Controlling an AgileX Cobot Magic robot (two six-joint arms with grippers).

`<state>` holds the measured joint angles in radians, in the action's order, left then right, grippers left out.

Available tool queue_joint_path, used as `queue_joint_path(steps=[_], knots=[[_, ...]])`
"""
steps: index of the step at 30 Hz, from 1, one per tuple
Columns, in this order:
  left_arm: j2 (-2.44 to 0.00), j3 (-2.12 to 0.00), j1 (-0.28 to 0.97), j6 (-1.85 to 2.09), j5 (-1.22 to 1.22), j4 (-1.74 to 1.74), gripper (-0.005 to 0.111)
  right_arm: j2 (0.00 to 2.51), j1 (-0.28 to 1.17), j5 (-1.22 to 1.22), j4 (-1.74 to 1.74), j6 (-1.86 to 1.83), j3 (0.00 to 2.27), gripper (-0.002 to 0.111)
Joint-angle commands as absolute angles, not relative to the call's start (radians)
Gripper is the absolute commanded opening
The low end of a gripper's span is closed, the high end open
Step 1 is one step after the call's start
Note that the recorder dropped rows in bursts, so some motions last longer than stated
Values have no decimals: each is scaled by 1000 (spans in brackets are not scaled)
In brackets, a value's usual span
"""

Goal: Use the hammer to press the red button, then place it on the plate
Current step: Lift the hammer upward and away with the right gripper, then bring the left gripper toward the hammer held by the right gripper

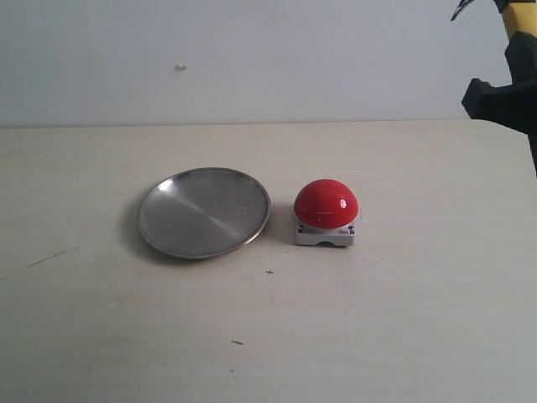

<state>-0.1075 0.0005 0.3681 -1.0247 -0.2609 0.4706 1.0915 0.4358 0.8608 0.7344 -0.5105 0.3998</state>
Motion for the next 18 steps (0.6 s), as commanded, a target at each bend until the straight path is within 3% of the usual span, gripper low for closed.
queue_joint_path(steps=[1, 6, 13, 18], knots=[[-328, -23, 427, -1185, -524, 700, 8, 1084, 543, 947, 729, -519, 417, 0], [-658, -153, 427, -1217, -677, 799, 20, 1084, 694, 952, 719, -419, 438, 0], [-1224, -351, 462, -1220, -1060, 877, 43, 1135, 767, 939, 795, -510, 538, 0], [-1524, -511, 559, -1207, -1200, 875, 49, 1253, 801, 1072, 903, -592, 560, 0]])
